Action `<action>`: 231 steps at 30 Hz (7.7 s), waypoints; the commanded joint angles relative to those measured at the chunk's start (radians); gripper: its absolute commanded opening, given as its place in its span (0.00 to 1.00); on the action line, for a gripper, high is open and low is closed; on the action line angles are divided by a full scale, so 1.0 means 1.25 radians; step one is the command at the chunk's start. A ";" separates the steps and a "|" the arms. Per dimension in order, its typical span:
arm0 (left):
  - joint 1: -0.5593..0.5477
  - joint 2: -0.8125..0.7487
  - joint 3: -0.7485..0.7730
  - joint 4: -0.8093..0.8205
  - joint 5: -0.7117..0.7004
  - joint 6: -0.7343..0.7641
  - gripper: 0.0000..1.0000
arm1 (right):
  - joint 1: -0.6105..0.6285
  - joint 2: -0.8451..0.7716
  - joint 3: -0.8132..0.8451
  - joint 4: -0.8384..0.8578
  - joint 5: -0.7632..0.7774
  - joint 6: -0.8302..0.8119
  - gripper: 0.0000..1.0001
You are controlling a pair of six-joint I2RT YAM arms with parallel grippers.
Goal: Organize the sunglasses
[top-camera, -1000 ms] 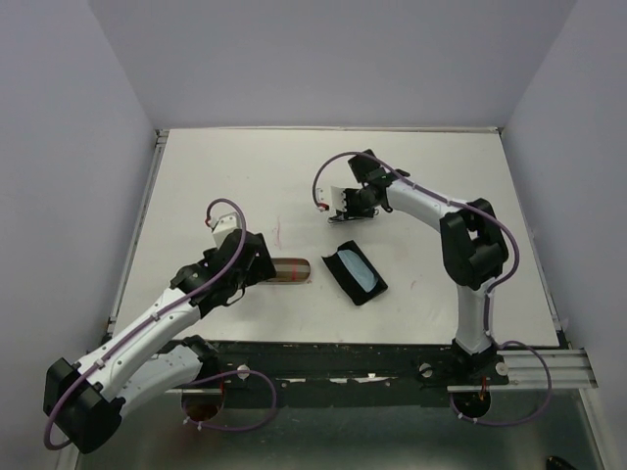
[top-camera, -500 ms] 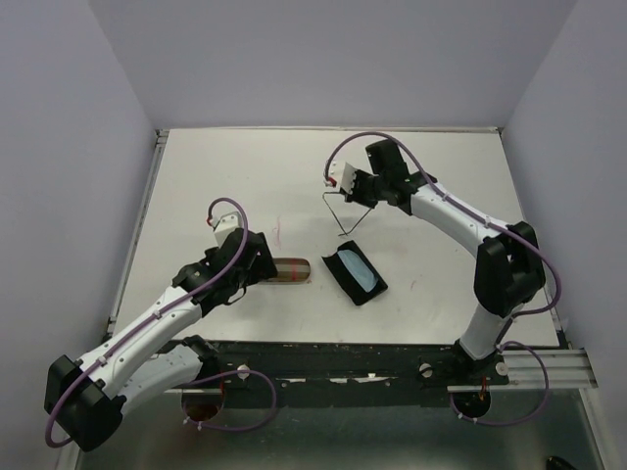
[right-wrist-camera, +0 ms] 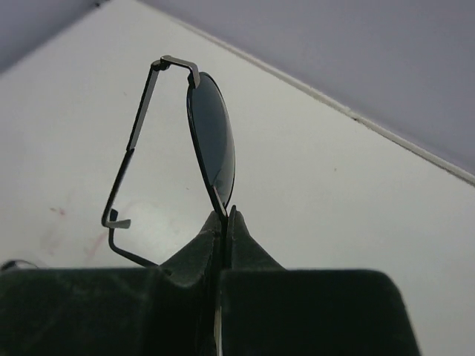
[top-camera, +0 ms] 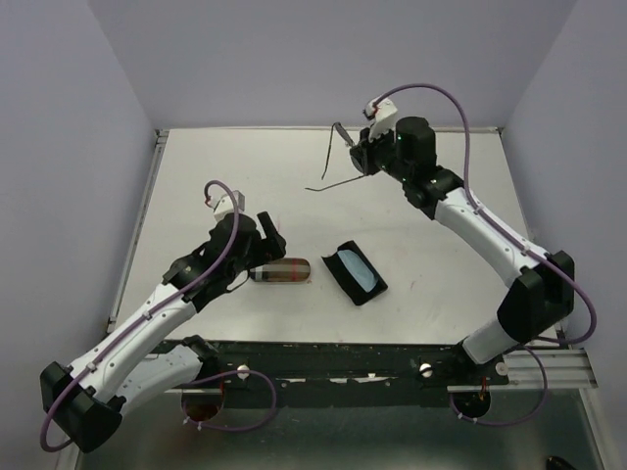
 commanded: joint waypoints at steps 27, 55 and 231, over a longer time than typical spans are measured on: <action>-0.006 0.214 0.253 0.227 0.351 0.152 0.99 | -0.037 -0.321 -0.621 0.599 -0.172 1.077 0.01; -0.011 0.154 0.055 0.183 0.314 0.079 0.99 | 0.118 -0.331 -0.517 -0.057 0.157 0.618 0.01; -0.158 0.526 0.300 0.004 0.147 -0.148 0.00 | -0.061 -0.369 -0.793 0.161 0.030 0.869 0.70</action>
